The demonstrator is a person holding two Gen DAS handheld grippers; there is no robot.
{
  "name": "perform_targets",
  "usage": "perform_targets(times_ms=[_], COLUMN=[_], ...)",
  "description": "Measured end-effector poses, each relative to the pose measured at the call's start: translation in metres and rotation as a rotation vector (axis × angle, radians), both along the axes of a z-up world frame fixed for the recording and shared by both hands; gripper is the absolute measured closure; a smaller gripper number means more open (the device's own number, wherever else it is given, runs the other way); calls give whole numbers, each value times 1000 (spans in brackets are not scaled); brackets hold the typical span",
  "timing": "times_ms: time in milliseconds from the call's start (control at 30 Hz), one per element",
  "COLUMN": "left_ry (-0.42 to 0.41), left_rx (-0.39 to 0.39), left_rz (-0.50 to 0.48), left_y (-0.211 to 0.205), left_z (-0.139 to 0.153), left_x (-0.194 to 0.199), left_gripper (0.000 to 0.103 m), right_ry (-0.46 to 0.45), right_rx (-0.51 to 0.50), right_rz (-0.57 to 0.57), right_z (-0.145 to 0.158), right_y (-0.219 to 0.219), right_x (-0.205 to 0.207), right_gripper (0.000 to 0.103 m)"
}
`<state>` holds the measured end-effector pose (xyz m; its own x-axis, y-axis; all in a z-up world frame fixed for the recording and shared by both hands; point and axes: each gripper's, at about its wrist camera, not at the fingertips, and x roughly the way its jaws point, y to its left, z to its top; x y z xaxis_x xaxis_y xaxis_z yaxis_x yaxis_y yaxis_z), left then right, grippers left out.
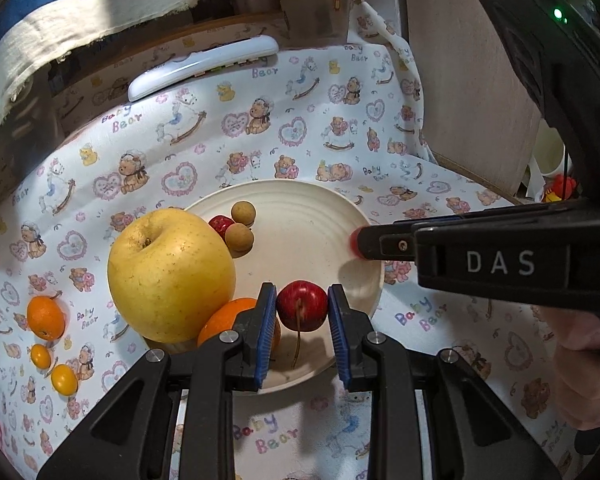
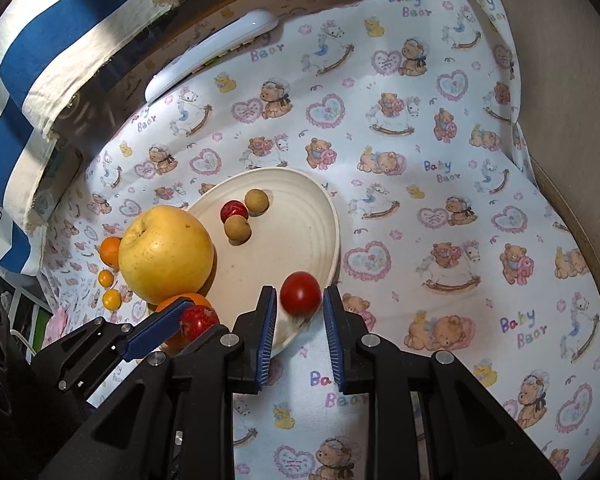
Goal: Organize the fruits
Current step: 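Carry the cherry and tomato over the plate and open both tools, then move both tools back toward the remaining oranges on the cloth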
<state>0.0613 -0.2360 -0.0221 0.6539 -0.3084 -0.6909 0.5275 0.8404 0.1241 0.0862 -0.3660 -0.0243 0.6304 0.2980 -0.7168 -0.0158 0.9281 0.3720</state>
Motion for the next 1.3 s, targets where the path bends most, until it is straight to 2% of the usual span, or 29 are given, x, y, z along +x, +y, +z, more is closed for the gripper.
perform_targets(times_ms=[133, 233, 300, 433, 533, 767, 867, 1000, 1100, 1300], left_ry=[-4, 2, -23, -40, -22, -135, -175, -265, -273, -295], left_rx=[4, -8, 0, 1, -53, -86, -132, -173, -204, -268], left_rz=[-3, -23, -24, -25, -8, 49, 77, 121, 147, 205], left_y=[-1, 0, -1, 3, 12, 41, 59, 83, 103, 139], left_z=[0, 1, 3, 8, 16, 37, 44, 48, 49, 51], left_x=[-1, -4, -10, -18, -22, -33, -37, -45, -47, -53], left_gripper=[77, 65, 56, 52, 45, 33, 25, 14, 12, 2], right_ry=[2, -5, -32, -86, -128, -241, -286, -346, -384, -440], right_rx=[-16, 0, -9, -10, -11, -20, -26, -58, -76, -146], right_rz=[-18, -41, -53, -62, -63, -56, -73, -79, -92, -99], right_z=[-1, 2, 7, 18, 25, 42, 47, 54, 56, 58], right_y=[-2, -7, -9, -11, -10, -5, -4, 1, 6, 22], right_x=[1, -1, -5, -12, -18, -33, -40, -48, -53, -62], right_gripper=[77, 77, 77, 74, 73, 72, 56, 52, 43, 29])
